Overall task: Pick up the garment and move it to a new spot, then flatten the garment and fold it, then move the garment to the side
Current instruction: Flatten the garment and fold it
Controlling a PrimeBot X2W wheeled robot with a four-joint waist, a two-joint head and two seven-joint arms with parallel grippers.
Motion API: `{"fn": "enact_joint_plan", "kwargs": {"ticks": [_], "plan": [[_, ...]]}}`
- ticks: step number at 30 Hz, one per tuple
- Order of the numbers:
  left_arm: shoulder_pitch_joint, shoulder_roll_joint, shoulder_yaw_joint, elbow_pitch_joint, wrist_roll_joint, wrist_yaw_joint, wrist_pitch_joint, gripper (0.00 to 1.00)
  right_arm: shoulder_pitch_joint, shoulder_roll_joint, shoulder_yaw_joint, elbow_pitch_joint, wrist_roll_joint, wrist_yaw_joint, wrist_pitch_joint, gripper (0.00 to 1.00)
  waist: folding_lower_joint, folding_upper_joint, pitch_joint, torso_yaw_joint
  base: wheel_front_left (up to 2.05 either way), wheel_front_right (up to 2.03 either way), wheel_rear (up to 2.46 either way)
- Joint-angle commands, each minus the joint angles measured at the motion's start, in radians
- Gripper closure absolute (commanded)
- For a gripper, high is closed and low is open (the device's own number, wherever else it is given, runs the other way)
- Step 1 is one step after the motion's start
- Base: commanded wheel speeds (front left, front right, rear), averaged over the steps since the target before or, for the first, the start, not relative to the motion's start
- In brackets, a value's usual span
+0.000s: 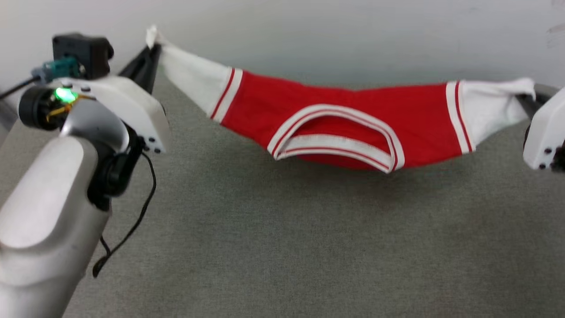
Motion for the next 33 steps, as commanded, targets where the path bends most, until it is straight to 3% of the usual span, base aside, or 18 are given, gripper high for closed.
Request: {"fn": "enact_joint_plan", "kwargs": {"ticks": [1,11,19,26,33], "plan": [[-0.051,-0.008,-0.002,0.02,0.015,-0.01,-0.008,1.0,-0.056,-0.005,0.005,0.013,-0.005,0.0,-0.015,1.0,0.0001,0.0,0.035,-0.004,0.0,0.0,0.0],[-0.528,-0.063,0.022,0.268,0.102,-0.067,-0.122,1.0,-0.565,0.032,0.058,0.177,-0.057,0.0,-0.183,1.0,0.0001,0.0,0.28,-0.02,0.0,0.0,0.0],[-0.84,-0.09,0.026,0.483,0.168,-0.102,-0.259,1.0,-0.919,0.057,0.093,0.364,-0.117,0.0,-0.405,1.0,0.0001,0.0,0.403,-0.027,0.0,0.0,0.0],[-1.002,-0.111,0.03,0.616,0.182,-0.131,-0.352,1.0,-1.131,0.074,0.139,0.515,-0.142,0.0,-0.532,1.0,0.0001,0.0,0.483,-0.027,0.0,0.0,0.0],[-1.008,-0.143,0.021,0.731,0.167,-0.159,-0.395,1.0,-1.182,0.091,0.199,0.65,-0.121,0.0,-0.586,1.0,0.0001,0.0,0.54,-0.018,0.0,0.0,0.0]]}}
